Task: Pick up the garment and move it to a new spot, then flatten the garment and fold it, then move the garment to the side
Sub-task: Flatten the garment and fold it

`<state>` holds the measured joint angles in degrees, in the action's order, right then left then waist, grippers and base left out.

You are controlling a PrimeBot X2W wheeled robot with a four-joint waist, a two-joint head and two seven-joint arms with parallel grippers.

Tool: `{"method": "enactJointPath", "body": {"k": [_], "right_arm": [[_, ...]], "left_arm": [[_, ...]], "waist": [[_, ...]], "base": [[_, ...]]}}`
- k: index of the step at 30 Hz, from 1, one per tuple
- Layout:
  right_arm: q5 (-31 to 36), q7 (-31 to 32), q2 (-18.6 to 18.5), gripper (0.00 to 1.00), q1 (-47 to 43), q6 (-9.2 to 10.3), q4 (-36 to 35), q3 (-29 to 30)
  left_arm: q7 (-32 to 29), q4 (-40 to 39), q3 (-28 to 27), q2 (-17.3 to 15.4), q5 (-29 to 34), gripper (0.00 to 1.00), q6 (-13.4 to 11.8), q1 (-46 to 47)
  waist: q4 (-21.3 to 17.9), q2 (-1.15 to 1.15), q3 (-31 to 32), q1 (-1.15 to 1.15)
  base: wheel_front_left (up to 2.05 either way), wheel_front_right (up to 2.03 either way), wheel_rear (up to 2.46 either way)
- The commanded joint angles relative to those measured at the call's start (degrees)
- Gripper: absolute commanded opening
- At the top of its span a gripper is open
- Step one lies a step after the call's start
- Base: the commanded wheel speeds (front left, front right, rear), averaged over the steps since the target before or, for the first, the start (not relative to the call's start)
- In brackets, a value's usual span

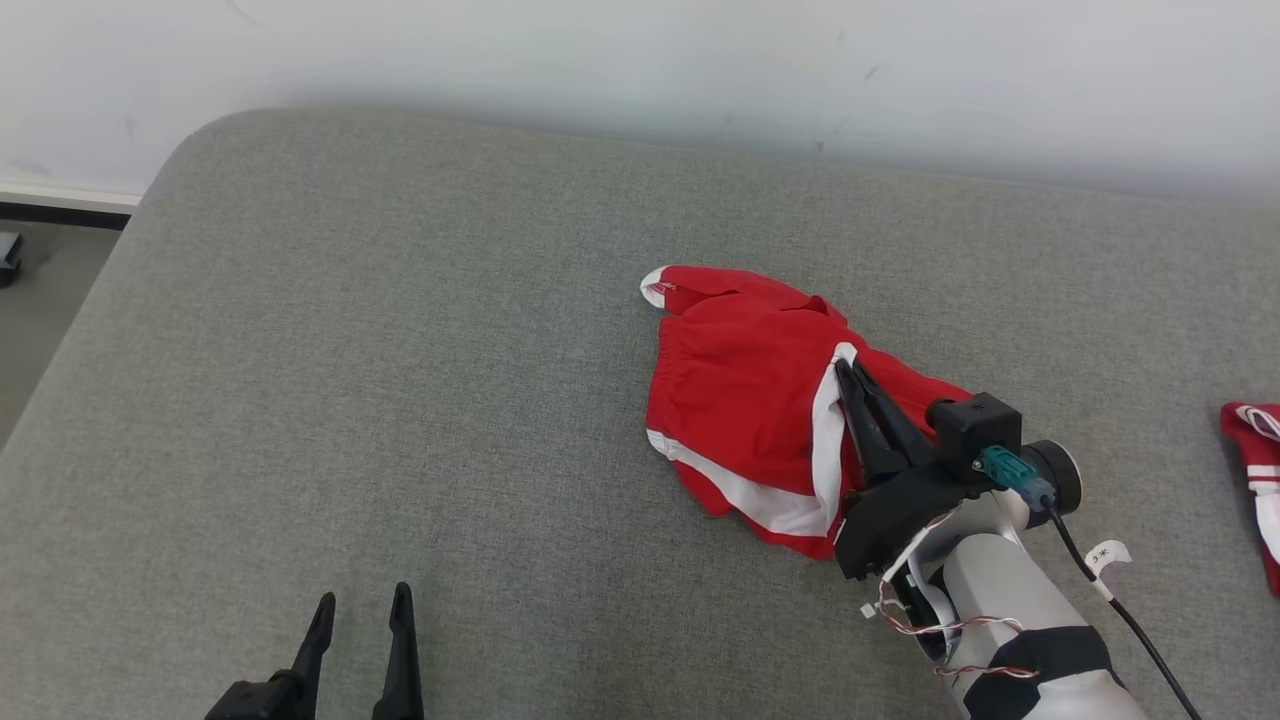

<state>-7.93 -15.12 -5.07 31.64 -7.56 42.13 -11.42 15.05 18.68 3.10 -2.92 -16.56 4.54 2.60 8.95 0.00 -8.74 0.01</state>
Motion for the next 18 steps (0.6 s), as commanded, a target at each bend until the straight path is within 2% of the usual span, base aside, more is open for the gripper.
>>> {"method": "enactJointPath", "body": {"k": [1, 8, 18], "right_arm": [[-0.3, 0.02, -0.08, 0.0, -0.23, 0.18, 0.26, 0.02], [-1.01, 0.03, -0.38, 0.0, -1.73, 0.18, -3.31, 2.8], [-0.2, 0.02, -1.83, 0.0, -12.49, 0.18, -11.68, 12.18]], "left_arm": [[0.16, 0.1, -0.06, 0.04, -0.12, 1.0, -0.15, 0.47], [0.16, 0.29, -1.13, 0.04, 0.44, 1.0, -0.02, -0.7], [0.16, -0.18, 0.0, 0.0, 0.26, 1.0, 0.48, -1.03]], "waist": [[-0.04, 0.0, 0.02, -0.01], [-1.16, 0.0, 0.9, -0.01], [-7.85, 0.0, 4.06, -0.01]], "base": [[0.0, 0.0, 0.0], [0.0, 0.0, 0.0], [0.0, 0.0, 0.0]]}}
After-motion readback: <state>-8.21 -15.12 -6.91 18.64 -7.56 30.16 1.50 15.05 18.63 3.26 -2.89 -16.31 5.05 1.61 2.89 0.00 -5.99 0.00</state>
